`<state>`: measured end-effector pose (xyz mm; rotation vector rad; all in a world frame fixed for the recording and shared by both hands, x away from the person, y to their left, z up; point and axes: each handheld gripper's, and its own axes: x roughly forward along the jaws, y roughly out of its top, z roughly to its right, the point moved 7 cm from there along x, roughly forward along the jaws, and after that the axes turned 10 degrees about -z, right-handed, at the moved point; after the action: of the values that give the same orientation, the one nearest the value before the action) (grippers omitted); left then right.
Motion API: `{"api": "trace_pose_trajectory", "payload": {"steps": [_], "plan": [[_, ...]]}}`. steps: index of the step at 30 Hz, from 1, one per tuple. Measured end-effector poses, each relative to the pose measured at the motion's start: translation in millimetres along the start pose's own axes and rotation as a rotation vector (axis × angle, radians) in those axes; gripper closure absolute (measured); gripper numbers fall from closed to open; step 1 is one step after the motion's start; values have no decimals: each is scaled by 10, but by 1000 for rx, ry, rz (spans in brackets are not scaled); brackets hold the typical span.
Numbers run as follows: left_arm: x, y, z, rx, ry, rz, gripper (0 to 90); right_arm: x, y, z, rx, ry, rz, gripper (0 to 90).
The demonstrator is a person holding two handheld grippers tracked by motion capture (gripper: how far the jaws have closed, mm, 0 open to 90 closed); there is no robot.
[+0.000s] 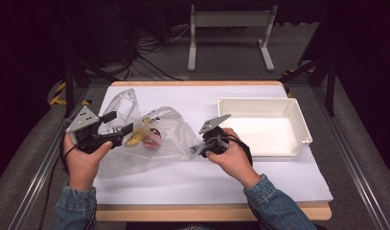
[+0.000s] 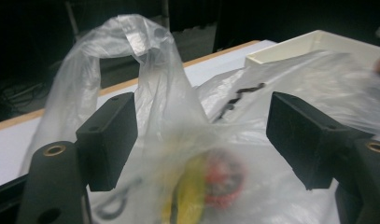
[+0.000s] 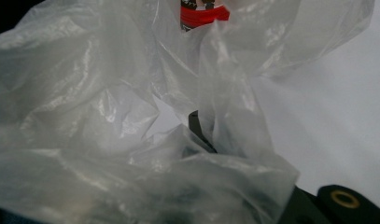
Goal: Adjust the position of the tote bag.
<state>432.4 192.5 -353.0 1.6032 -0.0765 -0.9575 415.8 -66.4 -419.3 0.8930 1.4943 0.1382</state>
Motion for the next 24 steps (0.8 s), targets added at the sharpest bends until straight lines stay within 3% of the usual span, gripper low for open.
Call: {"api": "trace_pose_trajectory", "payload": {"steps": [4, 6, 8, 10, 12, 14, 17, 20, 24], "plan": [[228, 46, -29, -37, 0, -27, 242, -6, -19, -11, 1, -1, 3, 884], [281, 68, -40, -2, 10, -16, 316, -6, -24, -22, -2, 2, 6, 878], [294, 52, -21, 39, -13, -26, 637, -19, -26, -42, -7, 5, 9, 847], [252, 24, 7, 59, -43, -26, 875, -46, -21, -54, -16, -3, 24, 720], [178, -1, 28, 56, -59, -8, 899, -88, -20, -52, -29, -23, 36, 591], [94, -30, 45, 53, -78, 7, 900, -125, -23, -51, -35, -43, 49, 408], [-57, -93, 63, 75, -80, 14, 900, -189, -64, -65, -63, -87, 40, 291], [-194, -174, 74, 71, -97, 22, 900, -273, -94, -104, -83, -102, 64, 154], [-294, -243, 46, 60, -101, 23, 900, -456, -136, -145, -80, -107, 99, 94]]}}
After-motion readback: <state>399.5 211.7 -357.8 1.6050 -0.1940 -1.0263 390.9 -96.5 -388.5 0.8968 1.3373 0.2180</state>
